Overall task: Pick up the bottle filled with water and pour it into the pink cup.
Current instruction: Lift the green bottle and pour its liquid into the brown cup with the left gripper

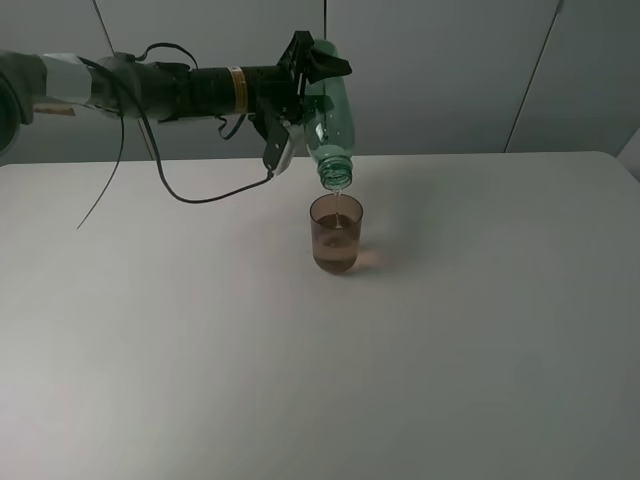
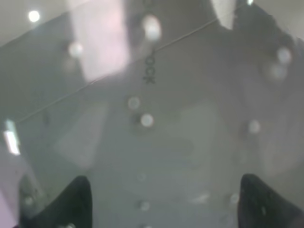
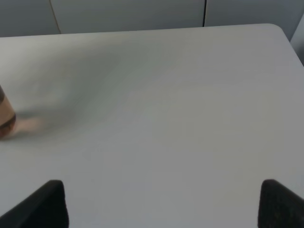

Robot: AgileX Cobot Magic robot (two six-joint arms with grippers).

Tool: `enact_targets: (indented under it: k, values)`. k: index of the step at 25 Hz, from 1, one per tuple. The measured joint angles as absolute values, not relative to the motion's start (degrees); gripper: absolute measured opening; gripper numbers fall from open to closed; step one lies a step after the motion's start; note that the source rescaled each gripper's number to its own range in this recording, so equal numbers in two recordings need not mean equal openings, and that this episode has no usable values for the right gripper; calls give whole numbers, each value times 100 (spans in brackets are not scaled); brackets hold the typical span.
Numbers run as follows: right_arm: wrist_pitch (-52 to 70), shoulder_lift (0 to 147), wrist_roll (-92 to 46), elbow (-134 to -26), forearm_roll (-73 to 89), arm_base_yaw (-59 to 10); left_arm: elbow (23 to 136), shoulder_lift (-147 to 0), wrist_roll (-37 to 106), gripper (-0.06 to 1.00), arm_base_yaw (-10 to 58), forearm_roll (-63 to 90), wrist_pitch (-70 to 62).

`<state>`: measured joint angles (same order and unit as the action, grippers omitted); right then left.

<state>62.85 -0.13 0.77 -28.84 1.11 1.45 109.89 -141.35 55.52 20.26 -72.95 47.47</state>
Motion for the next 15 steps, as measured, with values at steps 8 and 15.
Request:
enact_targets:
  k: [8, 15]
  values:
    - [6285, -13, 77, -2884, 111, 145, 10989, -14135, 5849, 0, 2077, -7396, 4747]
    - [6285, -13, 77, -2884, 111, 145, 10989, -14043, 6038, 0, 2105, -7459, 4655]
